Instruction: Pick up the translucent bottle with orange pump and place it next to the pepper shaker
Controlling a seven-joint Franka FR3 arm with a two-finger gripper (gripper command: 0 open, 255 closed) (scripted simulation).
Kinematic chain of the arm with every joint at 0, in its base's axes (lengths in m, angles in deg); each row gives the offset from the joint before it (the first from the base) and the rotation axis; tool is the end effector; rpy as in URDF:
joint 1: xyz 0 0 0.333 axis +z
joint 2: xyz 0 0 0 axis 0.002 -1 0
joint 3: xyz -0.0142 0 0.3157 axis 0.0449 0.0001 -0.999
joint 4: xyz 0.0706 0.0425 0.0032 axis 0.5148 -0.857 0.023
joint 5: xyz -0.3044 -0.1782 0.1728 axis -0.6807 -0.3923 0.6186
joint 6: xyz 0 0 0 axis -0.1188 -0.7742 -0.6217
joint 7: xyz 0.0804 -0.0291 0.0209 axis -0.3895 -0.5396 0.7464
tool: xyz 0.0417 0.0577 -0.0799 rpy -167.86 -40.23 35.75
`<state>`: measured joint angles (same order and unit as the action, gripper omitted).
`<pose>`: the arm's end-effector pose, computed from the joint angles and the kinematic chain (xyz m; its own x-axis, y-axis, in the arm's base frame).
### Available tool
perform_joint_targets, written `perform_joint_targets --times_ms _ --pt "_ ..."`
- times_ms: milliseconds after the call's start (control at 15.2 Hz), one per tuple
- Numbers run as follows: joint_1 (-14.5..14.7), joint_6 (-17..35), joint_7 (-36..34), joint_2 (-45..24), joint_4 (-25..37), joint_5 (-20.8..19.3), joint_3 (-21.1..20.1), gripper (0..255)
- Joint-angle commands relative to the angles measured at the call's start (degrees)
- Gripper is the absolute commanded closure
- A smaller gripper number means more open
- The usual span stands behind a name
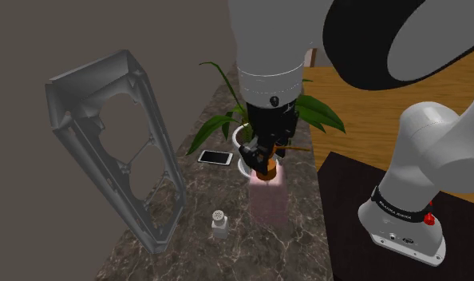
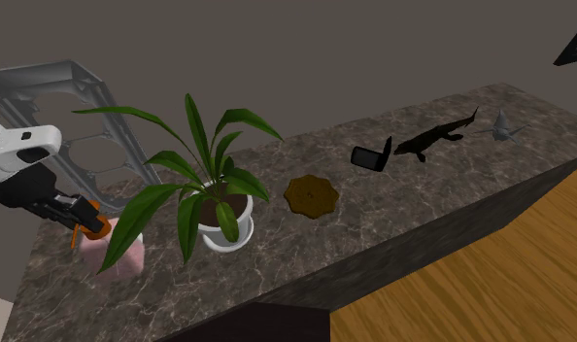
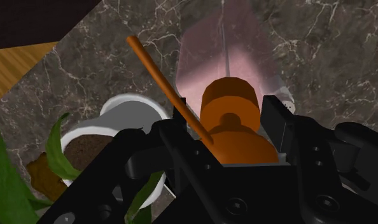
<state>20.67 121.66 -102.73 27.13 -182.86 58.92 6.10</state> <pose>0.2634 0.3035 0.5068 0.9928 -0.1113 0.0440 -0.1164 -0.9834 0.1390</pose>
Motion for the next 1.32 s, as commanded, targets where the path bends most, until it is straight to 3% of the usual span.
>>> perform_joint_targets --times_ms 0,990,1254 --pt "0.05 1.66 -0.33 -0.41 -1.22 0.1 -0.4 255" --pt "0.06 13.91 -1.97 -3.76 -10.29 0.32 -2.7 255" --pt "0.04 14.31 -2.04 -3.92 -10.53 0.31 -2.78 255"
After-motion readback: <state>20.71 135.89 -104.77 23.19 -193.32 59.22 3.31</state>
